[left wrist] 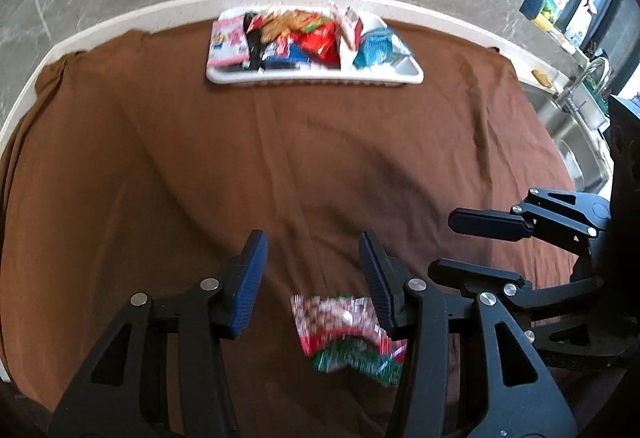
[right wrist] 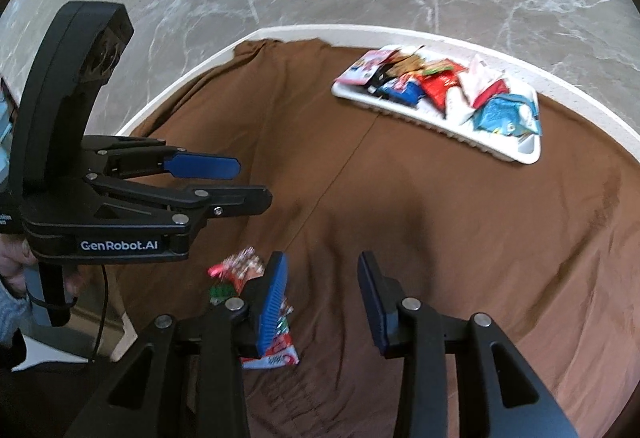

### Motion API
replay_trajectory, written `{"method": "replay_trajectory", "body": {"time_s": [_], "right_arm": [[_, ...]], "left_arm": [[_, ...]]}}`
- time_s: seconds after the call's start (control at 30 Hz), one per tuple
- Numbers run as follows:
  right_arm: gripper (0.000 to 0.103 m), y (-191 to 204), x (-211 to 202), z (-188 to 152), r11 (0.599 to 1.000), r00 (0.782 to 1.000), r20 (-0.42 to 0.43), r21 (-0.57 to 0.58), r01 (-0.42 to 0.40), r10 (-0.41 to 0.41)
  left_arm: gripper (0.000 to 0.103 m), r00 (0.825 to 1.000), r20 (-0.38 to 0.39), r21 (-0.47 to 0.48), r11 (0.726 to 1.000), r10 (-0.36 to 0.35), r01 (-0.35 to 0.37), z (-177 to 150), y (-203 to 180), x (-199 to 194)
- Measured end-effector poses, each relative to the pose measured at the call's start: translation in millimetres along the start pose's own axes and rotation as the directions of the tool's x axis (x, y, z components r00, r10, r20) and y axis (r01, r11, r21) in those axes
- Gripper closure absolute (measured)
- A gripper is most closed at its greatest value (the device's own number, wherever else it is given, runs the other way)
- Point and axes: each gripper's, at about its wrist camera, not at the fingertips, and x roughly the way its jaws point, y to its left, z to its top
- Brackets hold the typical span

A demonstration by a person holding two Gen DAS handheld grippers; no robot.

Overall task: Organize snacks
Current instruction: 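Move both tools back to the remaining candy bags on the cloth, then grasp the green candy bag with the left tool while the right tool grasps the red-white heart bag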

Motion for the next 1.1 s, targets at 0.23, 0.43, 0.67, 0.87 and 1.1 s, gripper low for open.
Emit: {"method": "replay_trajectory", "body": {"time_s": [0.23, 0.43, 0.67, 0.87, 1.1], "right_arm": [[0.063, 14, 17, -17, 0.998, 0.997, -0.075, -0.064, -0.024, 0.019], [0.062, 21, 27, -24, 0.993, 0.993, -0.11, -0.108, -0.044, 0.032], [0.06, 34, 43, -17, 0.982, 0.987, -0.146, -0.164, -0.097, 0.074], [0.06, 39, 64, -8, 0.976, 0.978, -0.189, -0.18, -0.126, 0.091], [0.064, 26, 81, -2, 0.98, 0.965, -0.228, -0.12, -0.16, 0.13]], "left_arm": [[0.057, 0.998, -0.061, -0.056, 0.998, -0.006, 0.003, -40, 10, 1], [0.057, 0.995, -0.101, -0.093, 0.996, -0.02, 0.011, -67, 14, 1], [0.057, 0.994, -0.112, -0.139, 0.99, -0.019, 0.003, -81, 21, -1], [0.057, 0.992, -0.121, -0.172, 0.985, -0.032, 0.01, -88, 23, -1], [0.057, 0.988, -0.134, -0.2, 0.979, -0.074, 0.046, -91, 15, 6]]}}
